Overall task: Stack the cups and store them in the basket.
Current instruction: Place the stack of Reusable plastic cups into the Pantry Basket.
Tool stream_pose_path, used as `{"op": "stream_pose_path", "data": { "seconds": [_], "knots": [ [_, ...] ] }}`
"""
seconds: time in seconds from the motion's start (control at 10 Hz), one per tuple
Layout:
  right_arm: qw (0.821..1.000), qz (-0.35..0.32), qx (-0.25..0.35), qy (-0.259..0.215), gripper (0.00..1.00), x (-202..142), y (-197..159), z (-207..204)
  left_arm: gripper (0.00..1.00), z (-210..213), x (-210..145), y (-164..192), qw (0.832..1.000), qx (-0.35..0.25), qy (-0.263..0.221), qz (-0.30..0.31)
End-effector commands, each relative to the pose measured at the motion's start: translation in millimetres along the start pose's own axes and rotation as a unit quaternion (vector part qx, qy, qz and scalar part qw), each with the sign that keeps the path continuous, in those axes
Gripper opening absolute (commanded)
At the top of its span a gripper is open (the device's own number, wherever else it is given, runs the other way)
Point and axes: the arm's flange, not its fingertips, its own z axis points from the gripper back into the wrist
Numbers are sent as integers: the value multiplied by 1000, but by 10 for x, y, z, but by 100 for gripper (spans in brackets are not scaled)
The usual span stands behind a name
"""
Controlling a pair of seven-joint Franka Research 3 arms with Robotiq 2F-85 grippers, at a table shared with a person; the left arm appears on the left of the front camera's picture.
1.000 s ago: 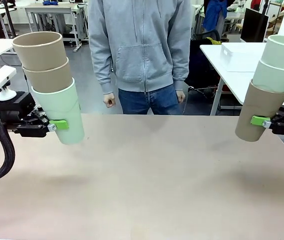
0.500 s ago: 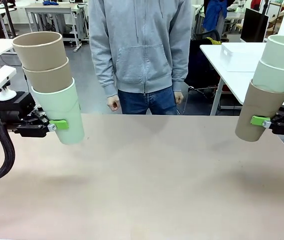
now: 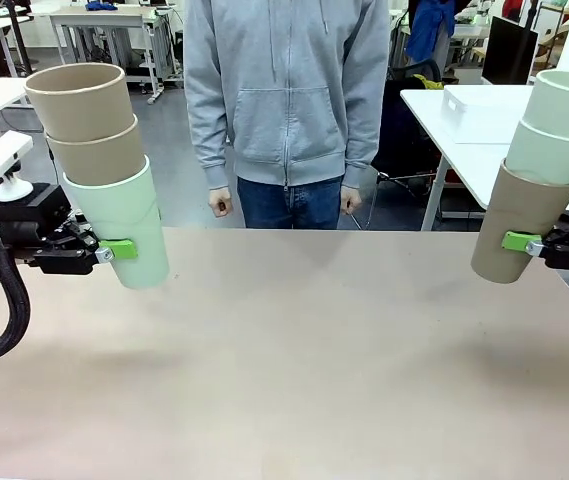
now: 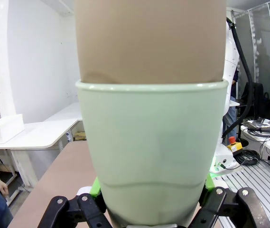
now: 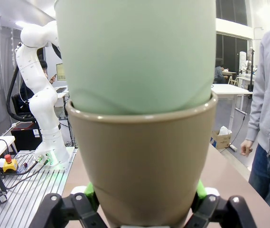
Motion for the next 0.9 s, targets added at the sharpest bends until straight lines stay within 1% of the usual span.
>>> {"op": "stream_pose_path", "data": {
  "seconds": [0.0, 0.8],
  "knots": [
    [1000, 8, -1, -1, 84, 40, 7, 8, 85, -8, 27, -5, 1000, -2, -4, -6],
    [1000, 8, -1, -1, 84, 40, 7, 8, 85, -8, 27, -5, 1000, -2, -4, -6]
  ]
}}
